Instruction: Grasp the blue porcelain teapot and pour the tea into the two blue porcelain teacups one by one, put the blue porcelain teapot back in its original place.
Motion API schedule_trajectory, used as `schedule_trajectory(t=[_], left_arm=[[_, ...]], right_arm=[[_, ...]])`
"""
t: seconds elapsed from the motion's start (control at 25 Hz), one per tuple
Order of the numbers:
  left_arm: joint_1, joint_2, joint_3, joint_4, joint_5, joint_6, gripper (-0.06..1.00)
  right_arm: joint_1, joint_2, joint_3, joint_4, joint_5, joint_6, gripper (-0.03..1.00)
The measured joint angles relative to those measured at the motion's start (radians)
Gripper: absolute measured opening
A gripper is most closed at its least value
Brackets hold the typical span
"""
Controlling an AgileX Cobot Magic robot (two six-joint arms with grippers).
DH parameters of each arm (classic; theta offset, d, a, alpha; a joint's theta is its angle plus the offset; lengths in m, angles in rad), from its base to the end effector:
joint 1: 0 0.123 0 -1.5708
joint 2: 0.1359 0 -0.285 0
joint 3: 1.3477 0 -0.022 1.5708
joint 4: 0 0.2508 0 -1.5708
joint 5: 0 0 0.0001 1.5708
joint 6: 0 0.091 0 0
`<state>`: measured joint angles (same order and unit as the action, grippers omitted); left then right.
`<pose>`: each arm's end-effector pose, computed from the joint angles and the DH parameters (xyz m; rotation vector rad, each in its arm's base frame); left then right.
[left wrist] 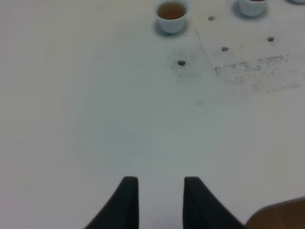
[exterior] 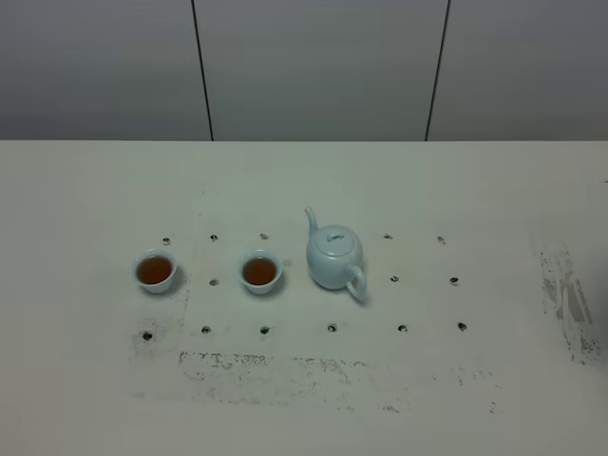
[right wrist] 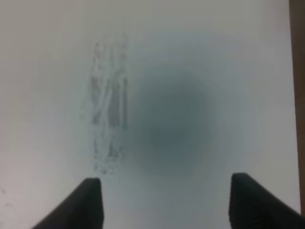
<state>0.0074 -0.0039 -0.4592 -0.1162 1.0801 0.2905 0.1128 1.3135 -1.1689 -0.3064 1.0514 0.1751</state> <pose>-0.0020 -0.0093 0.2648 0.2997 2.0734 0.0394 0.2589 0.0053 0.3356 -0.0366 2.6287 -0.3066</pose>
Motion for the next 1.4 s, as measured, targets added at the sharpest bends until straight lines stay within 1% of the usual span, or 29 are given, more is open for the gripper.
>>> schedule_trajectory(t=[0.12, 0.28, 0.36, 0.52, 0.64, 0.68, 0.76, 0.84, 0.92, 1.0, 1.2, 1.4], left_arm=[[0.0, 0.0, 0.0, 0.0, 0.0, 0.0, 0.29], [0.0, 0.0, 0.0, 0.0, 0.0, 0.0, 0.29], [0.0, 0.0, 0.0, 0.0, 0.0, 0.0, 0.29], [0.0, 0.0, 0.0, 0.0, 0.0, 0.0, 0.29], [0.0, 0.0, 0.0, 0.0, 0.0, 0.0, 0.29], [0.0, 0.0, 0.0, 0.0, 0.0, 0.0, 0.29], [0.0, 0.0, 0.0, 0.0, 0.0, 0.0, 0.29], [0.0, 0.0, 0.0, 0.0, 0.0, 0.0, 0.29], [0.0, 0.0, 0.0, 0.0, 0.0, 0.0, 0.29], [0.0, 0.0, 0.0, 0.0, 0.0, 0.0, 0.29], [0.0, 0.0, 0.0, 0.0, 0.0, 0.0, 0.29], [0.0, 0.0, 0.0, 0.0, 0.0, 0.0, 0.29]], right_arm=[[-0.091, -0.113, 0.108, 0.026, -0.016, 0.0, 0.57], [-0.202, -0.289, 0.231, 0.136, -0.005, 0.0, 0.57], [-0.234, -0.384, 0.267, 0.177, 0.0, 0.0, 0.57], [-0.245, -0.57, 0.286, 0.235, 0.001, 0.0, 0.57], [-0.259, -0.68, 0.288, 0.29, 0.047, -0.017, 0.57], [-0.265, -0.712, 0.296, 0.313, 0.073, -0.044, 0.57], [-0.281, -0.768, 0.328, 0.356, 0.102, -0.139, 0.57], [-0.293, -0.816, 0.366, 0.393, 0.096, -0.235, 0.57], [-0.296, -0.864, 0.414, 0.434, 0.07, -0.321, 0.57], [-0.296, -0.918, 0.463, 0.464, 0.047, -0.367, 0.57], [-0.296, -1.033, 0.582, 0.511, 0.033, -0.395, 0.57], [-0.296, -1.138, 0.625, 0.513, 0.042, -0.397, 0.57]])
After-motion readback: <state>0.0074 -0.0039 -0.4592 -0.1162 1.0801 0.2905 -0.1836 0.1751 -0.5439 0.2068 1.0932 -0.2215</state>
